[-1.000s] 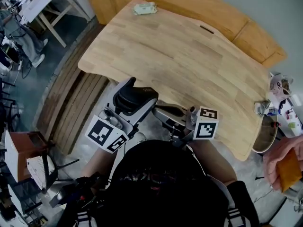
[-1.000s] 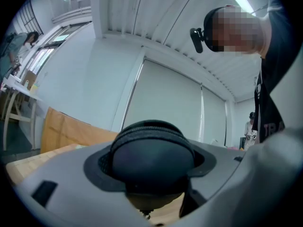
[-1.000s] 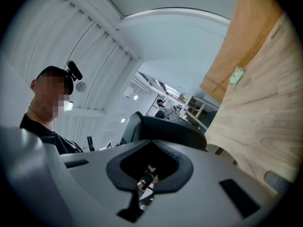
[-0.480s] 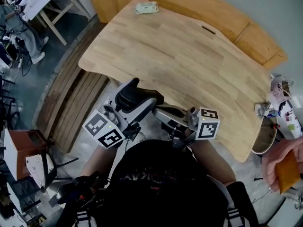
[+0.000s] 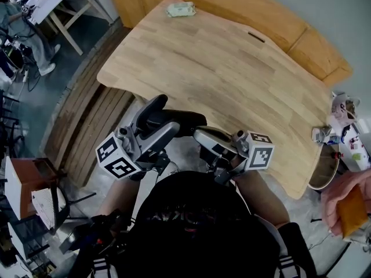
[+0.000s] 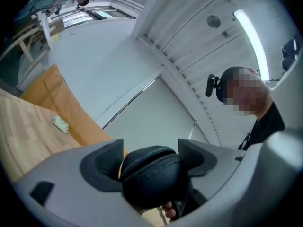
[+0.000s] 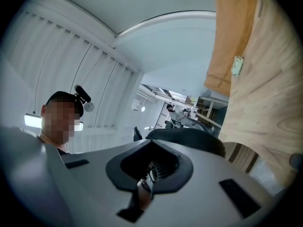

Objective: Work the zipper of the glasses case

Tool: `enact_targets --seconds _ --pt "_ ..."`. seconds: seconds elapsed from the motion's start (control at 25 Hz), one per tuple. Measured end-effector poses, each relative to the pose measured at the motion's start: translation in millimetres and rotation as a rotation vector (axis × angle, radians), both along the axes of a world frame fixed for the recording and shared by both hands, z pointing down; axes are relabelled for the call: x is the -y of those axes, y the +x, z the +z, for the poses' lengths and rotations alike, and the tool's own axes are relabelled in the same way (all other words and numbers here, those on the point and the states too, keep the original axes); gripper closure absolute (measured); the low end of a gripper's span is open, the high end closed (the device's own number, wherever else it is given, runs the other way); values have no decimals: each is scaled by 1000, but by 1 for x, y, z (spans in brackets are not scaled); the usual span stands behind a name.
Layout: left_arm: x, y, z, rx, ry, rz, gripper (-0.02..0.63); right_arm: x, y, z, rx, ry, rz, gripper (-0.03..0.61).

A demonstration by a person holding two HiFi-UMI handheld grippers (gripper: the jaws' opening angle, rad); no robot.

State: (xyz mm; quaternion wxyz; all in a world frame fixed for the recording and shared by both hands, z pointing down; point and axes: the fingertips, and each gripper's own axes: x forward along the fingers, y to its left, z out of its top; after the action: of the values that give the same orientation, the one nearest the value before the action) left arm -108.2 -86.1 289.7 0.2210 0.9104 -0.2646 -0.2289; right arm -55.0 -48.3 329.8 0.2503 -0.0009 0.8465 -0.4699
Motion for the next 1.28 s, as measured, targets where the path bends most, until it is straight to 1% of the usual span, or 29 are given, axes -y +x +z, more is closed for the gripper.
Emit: enact_targets --seconds 0.08,0.16,0.2,0.28,0.32,0.36,0.4,0.44,0.56,0.6,0.68,0.72,0.8,0.92,1.0,1.08,1.16,1.28 --pt "-10 6 -5 29 58 45 256 2 4 -1 45 -36 -5 563" --pt "-22 13 -10 88 140 91 256 4 10 -6 122 -81 -22 563" --pt "-27 17 -10 136 182 107 256 5 13 -9 163 -100 -34 563" --pt "-34 26 -6 257 253 120 256 4 17 -17 221 -113 -64 563" --pt "-36 30 -2 310 276 120 256 1 17 -20 232 -105 -83 563" --pt "-37 33 1 347 292 120 256 -2 16 -23 233 -90 -105 563" --pt "-38 35 3 363 303 123 256 -5 15 -26 232 -74 -130 563" --pt "-40 36 1 362 313 129 256 -9 13 -29 231 -59 -155 563" --pt "-50 42 -15 322 353 166 256 -19 12 -36 239 -35 -236 563" --pt "-55 46 -20 331 371 181 256 -21 12 -37 240 -36 -259 563" --pt "-63 52 -20 402 413 208 258 -21 13 -38 231 -40 -286 563" --pt "-65 54 -18 448 430 212 258 -21 14 -38 221 -40 -293 563" --pt "-66 55 -10 531 444 208 290 -20 14 -37 184 -26 -288 563" --pt "-62 54 5 655 441 188 305 -15 14 -33 88 18 -248 563" --pt "-58 52 19 770 443 182 315 -11 13 -31 18 52 -211 563" --pt "-54 50 29 883 467 177 324 -7 12 -27 -55 85 -171 563" --pt "-49 51 32 948 495 149 325 -4 11 -23 -130 117 -130 563" --pt "-42 55 35 998 515 89 327 -3 10 -17 -236 171 -78 563"
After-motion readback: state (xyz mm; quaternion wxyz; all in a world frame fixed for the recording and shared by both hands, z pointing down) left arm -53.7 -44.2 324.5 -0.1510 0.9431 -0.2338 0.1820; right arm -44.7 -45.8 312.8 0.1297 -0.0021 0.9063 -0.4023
